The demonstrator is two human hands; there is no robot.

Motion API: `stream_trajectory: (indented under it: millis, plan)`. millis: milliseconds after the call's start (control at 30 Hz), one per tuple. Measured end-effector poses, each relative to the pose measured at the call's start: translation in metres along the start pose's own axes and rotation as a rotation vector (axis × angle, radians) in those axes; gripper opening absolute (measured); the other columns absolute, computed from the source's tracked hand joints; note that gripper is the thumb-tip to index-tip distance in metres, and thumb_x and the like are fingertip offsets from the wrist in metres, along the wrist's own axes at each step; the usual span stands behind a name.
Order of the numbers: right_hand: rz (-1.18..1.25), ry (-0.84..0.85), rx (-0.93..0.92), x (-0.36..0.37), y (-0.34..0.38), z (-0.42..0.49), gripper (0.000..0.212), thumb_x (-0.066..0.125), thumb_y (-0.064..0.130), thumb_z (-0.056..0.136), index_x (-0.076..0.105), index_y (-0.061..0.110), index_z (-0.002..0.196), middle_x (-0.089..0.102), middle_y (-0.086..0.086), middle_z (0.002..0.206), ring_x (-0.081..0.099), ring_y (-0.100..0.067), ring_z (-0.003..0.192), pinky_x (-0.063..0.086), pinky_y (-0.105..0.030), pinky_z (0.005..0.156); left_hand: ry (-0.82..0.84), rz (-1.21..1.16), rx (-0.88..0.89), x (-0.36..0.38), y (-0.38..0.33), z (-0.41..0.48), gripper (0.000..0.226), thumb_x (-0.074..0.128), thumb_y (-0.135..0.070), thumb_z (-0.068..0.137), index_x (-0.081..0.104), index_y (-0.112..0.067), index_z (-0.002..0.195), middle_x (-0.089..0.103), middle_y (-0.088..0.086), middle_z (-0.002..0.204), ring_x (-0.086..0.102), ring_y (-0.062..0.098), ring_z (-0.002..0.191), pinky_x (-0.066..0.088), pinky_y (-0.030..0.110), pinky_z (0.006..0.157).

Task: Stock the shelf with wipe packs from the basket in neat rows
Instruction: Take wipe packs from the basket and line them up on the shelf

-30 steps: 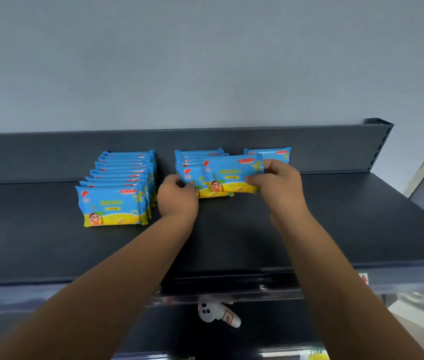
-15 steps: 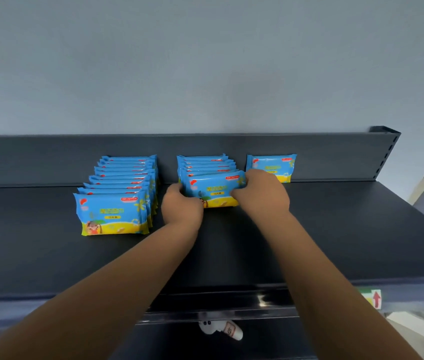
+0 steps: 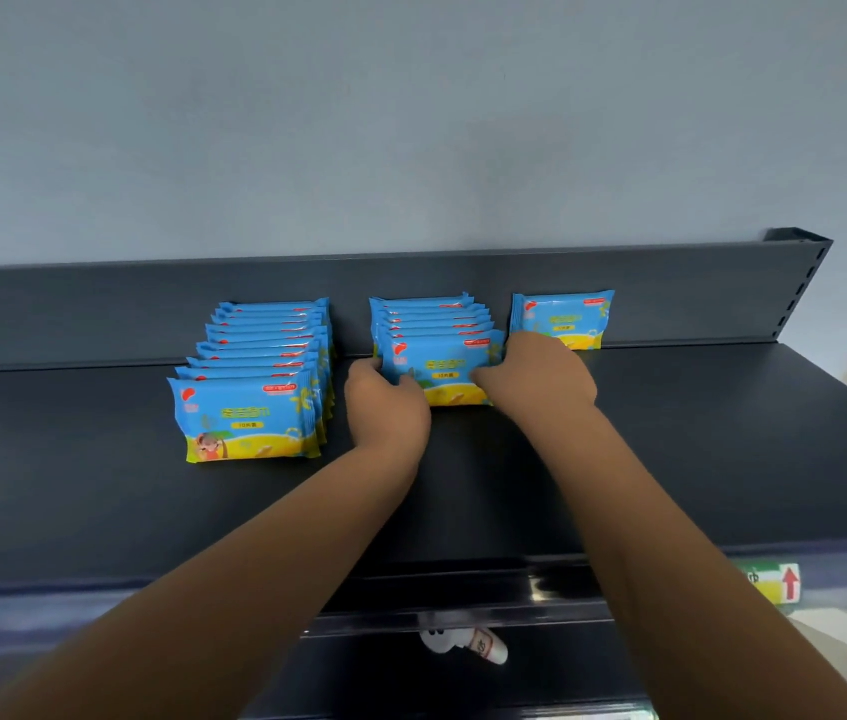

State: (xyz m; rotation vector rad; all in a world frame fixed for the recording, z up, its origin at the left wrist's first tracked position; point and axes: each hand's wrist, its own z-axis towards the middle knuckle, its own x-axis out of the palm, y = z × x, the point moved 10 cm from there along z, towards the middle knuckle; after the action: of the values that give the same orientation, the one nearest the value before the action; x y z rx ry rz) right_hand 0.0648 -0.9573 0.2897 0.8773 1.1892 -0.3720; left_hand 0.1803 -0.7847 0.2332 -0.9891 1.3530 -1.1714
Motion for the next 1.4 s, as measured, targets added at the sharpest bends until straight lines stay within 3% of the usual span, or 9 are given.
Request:
stream_trajectory:
  millis: [133, 233, 333, 400, 467, 600, 900, 1233, 1400]
  plan:
    - [0.003, -0.088, 0.042, -0.012, -0.007, -0.017, 0.031, 0.056, 0.048, 0.097, 0.051, 0.018, 0.089, 0.054, 0.0, 0.082, 0.055, -0.021, 0.073, 0.036, -0.028, 0.053, -0.05, -0.035, 0.104, -0.015, -0.022, -0.009, 0.048, 0.063, -0.017, 0.097, 0.044, -0.014, 0.141, 0.053, -0.003, 0.13, 0.052, 0.009, 0.109, 0.046, 0.026, 0.09]
    - [0.053, -0.183, 0.019, -0.024, -0.003, -0.036, 0.035, 0.05, 0.052, 0.1, 0.056, 0.017, 0.096, 0.059, 0.0, 0.083, 0.055, -0.017, 0.069, 0.038, -0.03, 0.053, -0.025, 0.053, 0.306, -0.025, -0.054, -0.025, 0.04, 0.06, -0.019, 0.097, 0.048, -0.018, 0.136, 0.053, -0.012, 0.121, 0.055, 0.009, 0.114, 0.046, 0.026, 0.092]
    - [0.174, -0.359, -0.212, -0.032, 0.02, -0.059, 0.039, 0.049, 0.048, 0.102, 0.064, 0.014, 0.114, 0.068, -0.006, 0.108, 0.062, -0.028, 0.11, 0.051, -0.041, 0.086, -0.002, 0.302, 0.665, -0.032, -0.089, -0.047, 0.032, 0.057, -0.02, 0.098, 0.057, -0.015, 0.129, 0.061, -0.002, 0.128, 0.057, 0.014, 0.118, 0.045, 0.04, 0.106]
    - [0.289, -0.406, -0.387, -0.033, 0.039, -0.076, 0.038, 0.047, 0.04, 0.104, 0.064, 0.013, 0.124, 0.066, -0.008, 0.125, 0.046, -0.03, 0.139, 0.044, -0.046, 0.107, 0.008, 0.517, 0.884, -0.036, -0.102, -0.062, 0.033, 0.055, -0.023, 0.098, 0.059, -0.013, 0.13, 0.061, 0.003, 0.136, 0.053, 0.022, 0.13, 0.037, 0.051, 0.114]
    - [0.352, -0.361, -0.509, -0.026, 0.058, -0.088, 0.043, 0.043, 0.038, 0.104, 0.06, 0.012, 0.134, 0.06, -0.007, 0.14, 0.035, -0.027, 0.149, 0.036, -0.046, 0.117, -0.005, 0.707, 0.95, -0.049, -0.102, -0.07, 0.042, 0.049, -0.035, 0.101, 0.057, -0.015, 0.137, 0.053, 0.002, 0.149, 0.039, 0.025, 0.145, 0.026, 0.052, 0.121]
    - [0.348, -0.237, -0.685, -0.007, 0.109, -0.109, 0.053, 0.038, 0.042, 0.105, 0.049, 0.015, 0.149, 0.045, 0.0, 0.158, 0.026, -0.018, 0.154, 0.024, -0.04, 0.125, -0.163, 0.867, 0.86, -0.105, -0.085, -0.067, 0.056, 0.036, -0.051, 0.103, 0.054, -0.017, 0.144, 0.046, 0.001, 0.156, 0.03, 0.025, 0.152, 0.015, 0.051, 0.125]
    - [0.339, -0.034, -1.03, 0.06, 0.265, -0.195, 0.057, 0.037, 0.044, 0.104, 0.044, 0.016, 0.153, 0.04, -0.002, 0.162, 0.024, -0.019, 0.155, 0.021, -0.04, 0.126, -0.423, 1.077, 0.467, -0.28, -0.012, -0.072, 0.061, 0.031, -0.052, 0.104, 0.041, -0.019, 0.154, 0.029, -0.001, 0.166, 0.008, 0.024, 0.158, 0.006, 0.053, 0.126]
    - [0.342, 0.244, -1.311, 0.176, 0.409, -0.357, 0.059, 0.03, 0.045, 0.108, 0.035, 0.015, 0.158, 0.033, -0.004, 0.165, 0.018, -0.02, 0.157, 0.023, -0.043, 0.126, -0.66, 1.063, 0.116, -0.502, 0.094, -0.124, 0.063, 0.033, -0.053, 0.102, 0.033, -0.023, 0.157, 0.029, -0.007, 0.166, 0.004, 0.017, 0.158, 0.005, 0.048, 0.127]
    - [0.301, 0.438, -1.436, 0.244, 0.456, -0.451, 0.059, 0.03, 0.045, 0.109, 0.025, 0.019, 0.162, 0.023, 0.001, 0.17, 0.008, -0.015, 0.158, 0.014, -0.036, 0.129, -0.756, 0.987, -0.042, -0.596, 0.159, -0.162, 0.061, 0.038, -0.051, 0.102, 0.037, -0.023, 0.156, 0.031, -0.009, 0.165, 0.005, 0.016, 0.158, 0.006, 0.046, 0.127]
